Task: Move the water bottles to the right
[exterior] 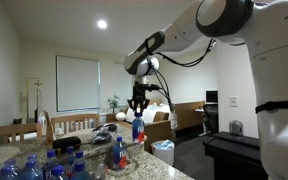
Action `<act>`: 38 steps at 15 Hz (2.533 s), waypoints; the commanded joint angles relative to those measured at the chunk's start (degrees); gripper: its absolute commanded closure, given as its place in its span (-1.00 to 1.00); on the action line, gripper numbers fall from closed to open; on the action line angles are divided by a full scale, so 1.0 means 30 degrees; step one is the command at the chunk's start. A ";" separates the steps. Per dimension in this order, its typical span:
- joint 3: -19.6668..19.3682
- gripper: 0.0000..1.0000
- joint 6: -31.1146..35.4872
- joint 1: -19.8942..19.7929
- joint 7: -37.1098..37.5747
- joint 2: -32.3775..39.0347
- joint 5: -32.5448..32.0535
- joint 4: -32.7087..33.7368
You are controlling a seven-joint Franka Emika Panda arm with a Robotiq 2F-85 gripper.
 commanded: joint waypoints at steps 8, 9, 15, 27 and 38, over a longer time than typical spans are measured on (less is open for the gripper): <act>0.0245 0.81 0.1491 0.0061 -0.0995 0.2266 -0.0987 0.1181; 0.0371 0.81 0.1158 0.0028 -0.1422 0.2495 -0.0830 0.1370; 0.0743 0.81 0.0998 0.0040 -0.3085 0.3264 -0.0884 0.1932; 0.0903 0.81 0.0830 -0.0112 -0.3810 0.5108 -0.0595 0.3832; 0.1006 0.81 0.0079 -0.0469 -0.4289 0.6414 -0.0272 0.4820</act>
